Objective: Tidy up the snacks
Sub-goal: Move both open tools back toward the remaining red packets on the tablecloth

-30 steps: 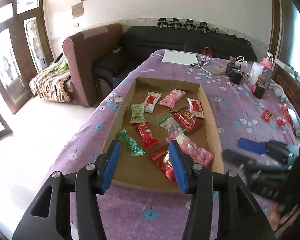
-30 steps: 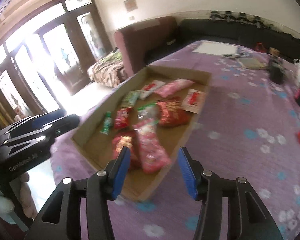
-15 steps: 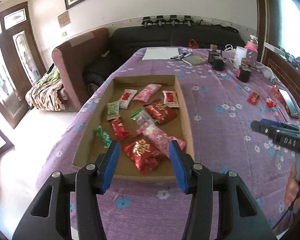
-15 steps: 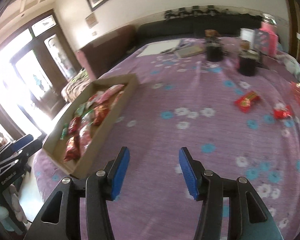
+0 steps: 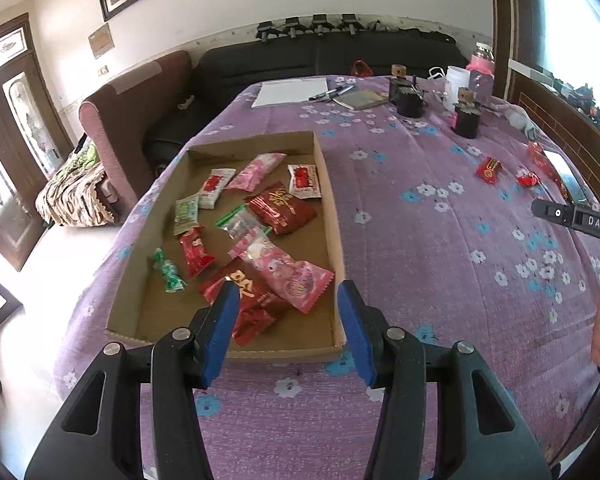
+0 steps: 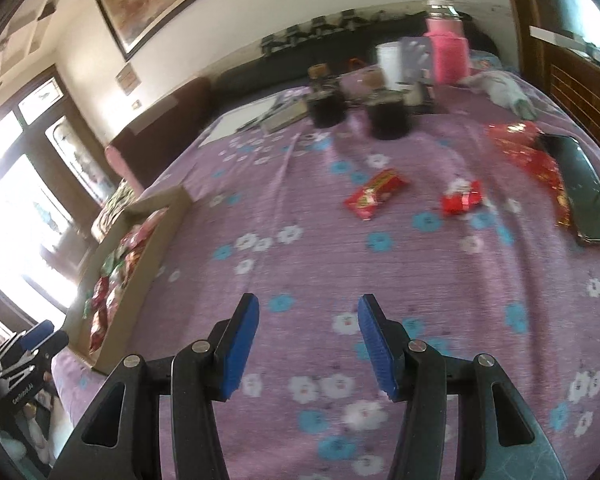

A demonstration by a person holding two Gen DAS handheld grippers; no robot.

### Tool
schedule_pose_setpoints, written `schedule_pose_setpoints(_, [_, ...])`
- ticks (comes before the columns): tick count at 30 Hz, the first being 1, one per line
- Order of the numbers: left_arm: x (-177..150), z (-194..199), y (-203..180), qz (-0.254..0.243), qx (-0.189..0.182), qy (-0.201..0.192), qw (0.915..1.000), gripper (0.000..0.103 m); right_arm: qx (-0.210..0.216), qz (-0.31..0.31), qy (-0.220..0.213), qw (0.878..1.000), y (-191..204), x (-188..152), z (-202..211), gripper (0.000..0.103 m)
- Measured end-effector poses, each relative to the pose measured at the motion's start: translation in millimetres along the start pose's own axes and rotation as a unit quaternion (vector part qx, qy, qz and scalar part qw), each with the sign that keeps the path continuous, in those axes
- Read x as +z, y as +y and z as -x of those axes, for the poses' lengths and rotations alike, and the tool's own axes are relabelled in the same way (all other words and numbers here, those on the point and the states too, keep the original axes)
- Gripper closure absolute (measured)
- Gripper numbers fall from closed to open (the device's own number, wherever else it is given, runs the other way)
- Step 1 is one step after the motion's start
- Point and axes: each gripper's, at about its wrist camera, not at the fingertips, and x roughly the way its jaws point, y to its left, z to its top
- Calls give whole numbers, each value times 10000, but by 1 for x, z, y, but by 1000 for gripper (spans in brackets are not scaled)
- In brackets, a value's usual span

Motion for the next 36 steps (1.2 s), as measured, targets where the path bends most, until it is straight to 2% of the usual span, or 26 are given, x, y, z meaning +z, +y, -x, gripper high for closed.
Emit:
schedule_pose_setpoints(5, [-1,-4,-4,-30,-128,63,9999,53,-179,-159,-54,9997,-24,0,6,49])
schedule_pose_setpoints(9, [-3,-5,-7,6,-411,136,9991,53,-388,-314,-136,9987,-51,-1,21,49])
schedule_pose_setpoints(12, [-4,-5,-9,86,-1047,223,9942,54,-673,-480,-260,9962,-79,-2,41,49])
schedule_pose_setpoints(15, [-5,-7,-19,39,-1463,343,9886,53,-1005,-742,-411,9913,-112,-4,65,43])
schedule_pose_setpoints(17, [-6,-8,-31,-88,-1568,370,9869,38,-1177,-922,-499,9875,-131,-5,78,43])
schedule_pose_setpoints(20, [-8,-3,-45,-261,-1690,261,9849,34,-1329,-1118,-584,9831,-151,-3,89,43])
schedule_pose_setpoints(24, [-11,-3,-59,-439,-1994,445,9779,34,-1279,-1070,-609,9841,-148,5,82,43])
schedule_pose_setpoints(27, [-14,-5,-65,-506,-1962,552,9777,34,-1118,-982,-584,9871,-134,14,66,43])
schedule_pose_setpoints(32, [-18,-13,-64,-313,-2082,758,9746,34,-995,-898,-522,9896,-113,38,31,43])
schedule_pose_setpoints(36, [-20,-21,-65,-76,-2350,992,9669,34,-990,-897,-558,9895,-102,67,3,43])
